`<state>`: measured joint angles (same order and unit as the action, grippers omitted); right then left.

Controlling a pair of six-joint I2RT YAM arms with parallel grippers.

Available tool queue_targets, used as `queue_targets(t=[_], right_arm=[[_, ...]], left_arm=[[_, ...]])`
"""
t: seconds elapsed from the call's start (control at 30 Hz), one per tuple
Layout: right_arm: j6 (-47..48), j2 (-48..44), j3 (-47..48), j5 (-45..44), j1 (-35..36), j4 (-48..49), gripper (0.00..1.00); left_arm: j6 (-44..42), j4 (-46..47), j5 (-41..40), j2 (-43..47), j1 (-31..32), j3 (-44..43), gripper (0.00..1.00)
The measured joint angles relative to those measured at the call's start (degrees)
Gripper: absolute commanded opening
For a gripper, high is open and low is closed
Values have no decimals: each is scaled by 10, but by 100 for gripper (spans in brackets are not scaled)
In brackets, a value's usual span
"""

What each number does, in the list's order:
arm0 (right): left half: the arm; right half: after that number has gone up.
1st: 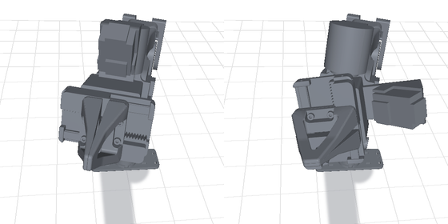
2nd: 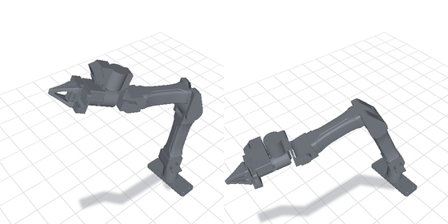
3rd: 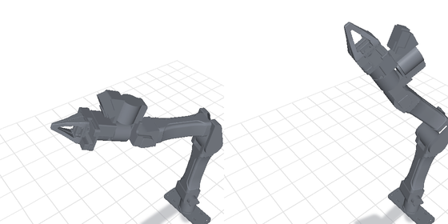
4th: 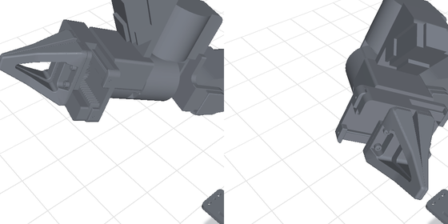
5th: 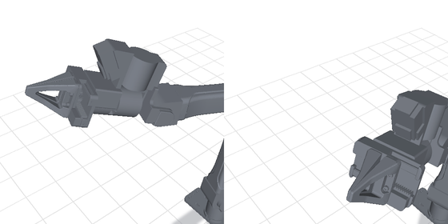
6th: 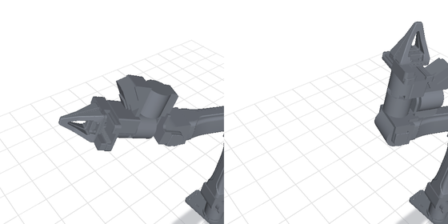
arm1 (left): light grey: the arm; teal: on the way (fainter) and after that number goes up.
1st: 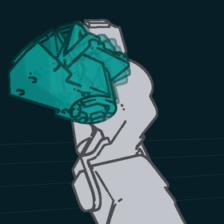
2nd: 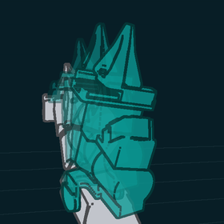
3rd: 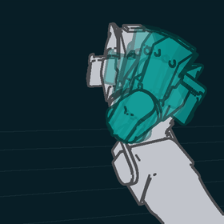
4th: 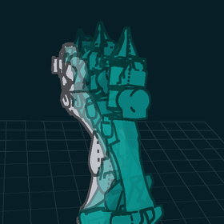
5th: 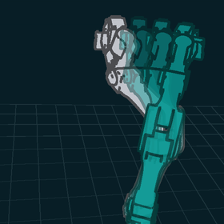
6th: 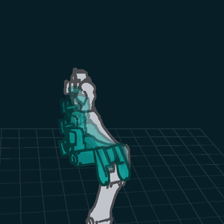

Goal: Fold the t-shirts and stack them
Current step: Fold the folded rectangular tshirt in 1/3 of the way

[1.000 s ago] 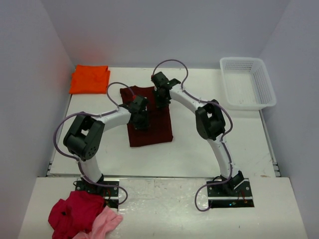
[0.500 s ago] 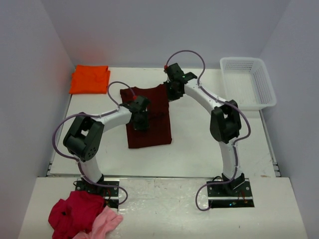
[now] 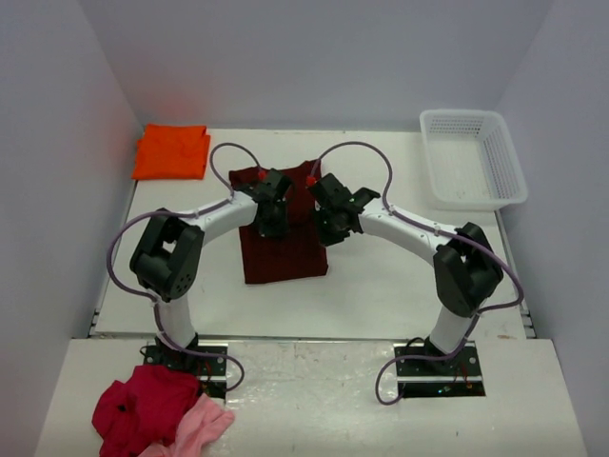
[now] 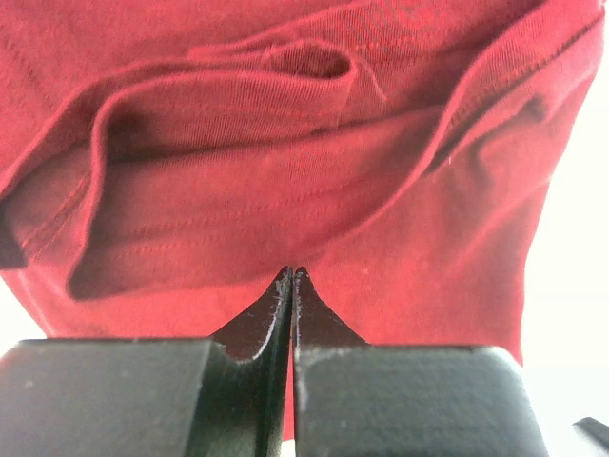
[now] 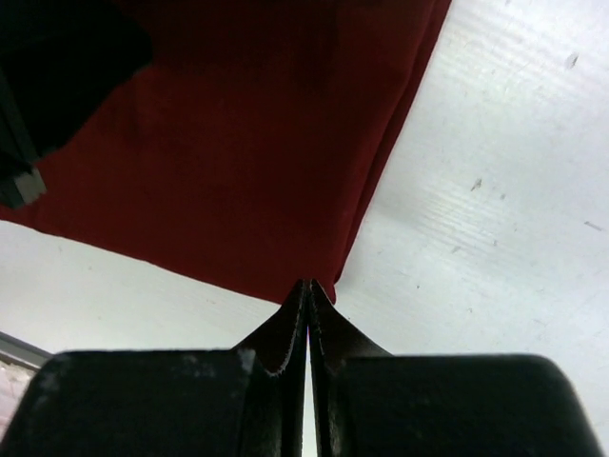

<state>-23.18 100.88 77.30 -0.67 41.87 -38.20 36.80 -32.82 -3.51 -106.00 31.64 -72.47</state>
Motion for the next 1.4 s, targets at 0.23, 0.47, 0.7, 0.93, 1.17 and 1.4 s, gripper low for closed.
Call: queue_targets(t=[0.23, 0.47, 0.7, 0.93, 1.17, 1.4], right_arm=[[-29, 25, -30, 17, 23, 34, 0], [-47, 66, -50, 34, 57, 65, 0], [-67, 90, -61, 56, 56, 87, 0], [-79, 96, -59, 75, 57, 105, 0], [-83, 92, -64, 68, 63, 112, 0], [-95, 31, -88, 28, 105, 55, 0]], left_arm=[[-2, -5, -2, -50, -4, -36, 0], [-5, -12, 2, -79, -30, -76, 0], [-9, -14, 2, -90, -57, -111, 0], [-16, -17, 4, -114, -90, -167, 0], [-20, -25, 0, -147, -107, -221, 0], [-20, -27, -17, -114, -106, -190, 0]])
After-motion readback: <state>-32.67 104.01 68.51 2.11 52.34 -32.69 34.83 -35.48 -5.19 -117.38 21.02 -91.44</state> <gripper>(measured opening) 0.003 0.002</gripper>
